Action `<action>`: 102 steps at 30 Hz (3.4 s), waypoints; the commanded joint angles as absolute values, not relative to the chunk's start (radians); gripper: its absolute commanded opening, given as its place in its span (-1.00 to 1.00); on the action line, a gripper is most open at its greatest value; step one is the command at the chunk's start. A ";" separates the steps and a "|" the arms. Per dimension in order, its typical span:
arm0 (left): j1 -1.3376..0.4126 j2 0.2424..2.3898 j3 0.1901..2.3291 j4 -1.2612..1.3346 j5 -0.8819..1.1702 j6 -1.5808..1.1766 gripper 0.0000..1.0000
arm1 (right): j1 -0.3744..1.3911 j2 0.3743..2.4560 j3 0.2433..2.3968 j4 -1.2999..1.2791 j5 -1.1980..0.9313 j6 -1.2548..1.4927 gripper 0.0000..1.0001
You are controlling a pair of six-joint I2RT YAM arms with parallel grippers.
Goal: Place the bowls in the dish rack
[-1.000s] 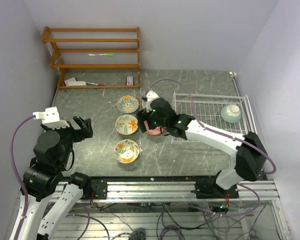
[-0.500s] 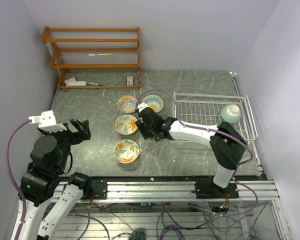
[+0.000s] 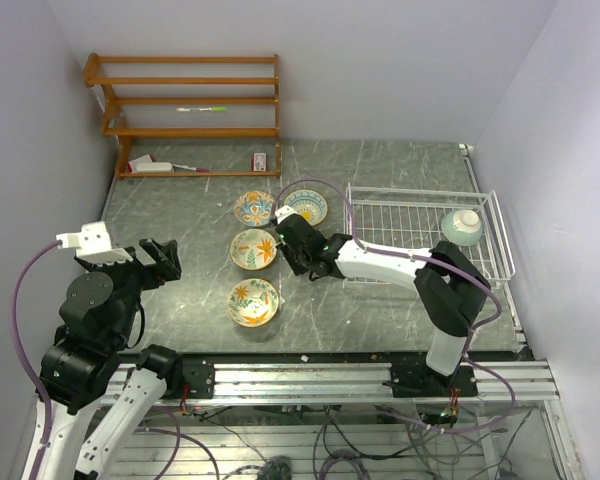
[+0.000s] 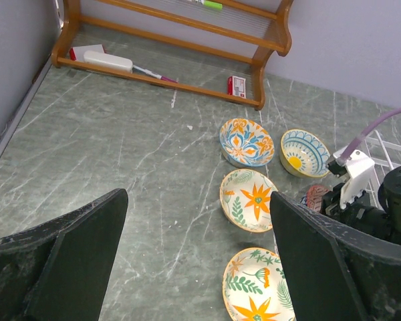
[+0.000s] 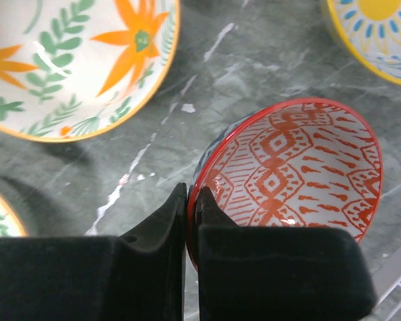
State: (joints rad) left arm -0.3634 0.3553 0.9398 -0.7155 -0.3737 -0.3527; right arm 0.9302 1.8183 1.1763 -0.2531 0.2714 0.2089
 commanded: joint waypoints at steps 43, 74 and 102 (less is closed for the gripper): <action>-0.355 0.392 0.967 -0.714 -0.339 -0.334 0.97 | -0.120 1.313 0.489 0.772 -0.928 1.000 -1.00; -0.356 0.387 0.948 -0.703 -0.340 -0.337 0.97 | -0.244 1.377 0.515 0.404 -0.834 0.821 -0.23; -0.356 0.374 0.943 -0.698 -0.334 -0.339 0.97 | -0.268 1.203 0.625 0.020 -0.525 0.578 0.25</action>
